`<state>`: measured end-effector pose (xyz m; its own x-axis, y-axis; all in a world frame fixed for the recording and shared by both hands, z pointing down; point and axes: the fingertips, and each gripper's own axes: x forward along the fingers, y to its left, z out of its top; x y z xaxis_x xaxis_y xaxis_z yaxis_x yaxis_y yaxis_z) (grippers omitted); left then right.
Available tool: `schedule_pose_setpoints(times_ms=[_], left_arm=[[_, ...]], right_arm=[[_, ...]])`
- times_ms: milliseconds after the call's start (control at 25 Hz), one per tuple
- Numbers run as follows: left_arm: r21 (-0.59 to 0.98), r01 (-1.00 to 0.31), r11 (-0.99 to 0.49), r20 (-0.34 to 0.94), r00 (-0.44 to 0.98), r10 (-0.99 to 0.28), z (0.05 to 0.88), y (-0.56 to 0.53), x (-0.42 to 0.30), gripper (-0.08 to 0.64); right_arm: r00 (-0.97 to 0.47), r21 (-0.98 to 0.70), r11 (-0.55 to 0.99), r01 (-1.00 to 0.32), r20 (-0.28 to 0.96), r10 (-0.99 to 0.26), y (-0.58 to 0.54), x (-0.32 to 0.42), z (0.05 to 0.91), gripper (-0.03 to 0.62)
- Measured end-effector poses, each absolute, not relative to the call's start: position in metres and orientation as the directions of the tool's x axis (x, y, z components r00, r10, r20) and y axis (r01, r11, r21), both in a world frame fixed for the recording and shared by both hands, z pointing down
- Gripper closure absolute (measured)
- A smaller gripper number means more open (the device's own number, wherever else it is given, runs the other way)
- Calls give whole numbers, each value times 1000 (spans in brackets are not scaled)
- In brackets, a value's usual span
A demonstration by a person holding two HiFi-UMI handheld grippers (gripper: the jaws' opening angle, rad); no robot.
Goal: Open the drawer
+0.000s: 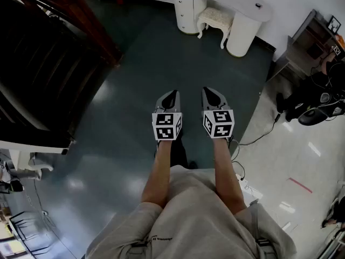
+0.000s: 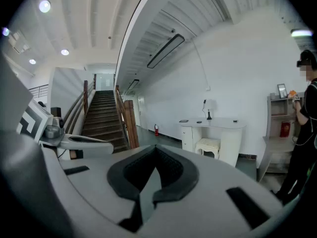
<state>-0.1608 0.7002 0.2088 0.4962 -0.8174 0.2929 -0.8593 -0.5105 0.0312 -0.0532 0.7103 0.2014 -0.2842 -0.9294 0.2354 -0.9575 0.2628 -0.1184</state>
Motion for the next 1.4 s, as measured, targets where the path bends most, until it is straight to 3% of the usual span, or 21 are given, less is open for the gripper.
schedule_pose_setpoints(times_ms=[600, 960, 1400], left_arm=[[100, -834, -543, 282, 547, -788, 201, 390, -141, 551], [152, -807, -571, 294, 588, -754, 215, 284, -138, 551], [197, -794, -576, 314, 607, -730, 233, 224, -128, 551]], right_arm=[[-188, -105, 164, -981, 291, -938, 434, -43, 213, 577], [-211, -117, 182, -976, 337, -917, 331, -43, 225, 577], [-193, -224, 127, -966, 306, -932, 273, -17, 237, 577]])
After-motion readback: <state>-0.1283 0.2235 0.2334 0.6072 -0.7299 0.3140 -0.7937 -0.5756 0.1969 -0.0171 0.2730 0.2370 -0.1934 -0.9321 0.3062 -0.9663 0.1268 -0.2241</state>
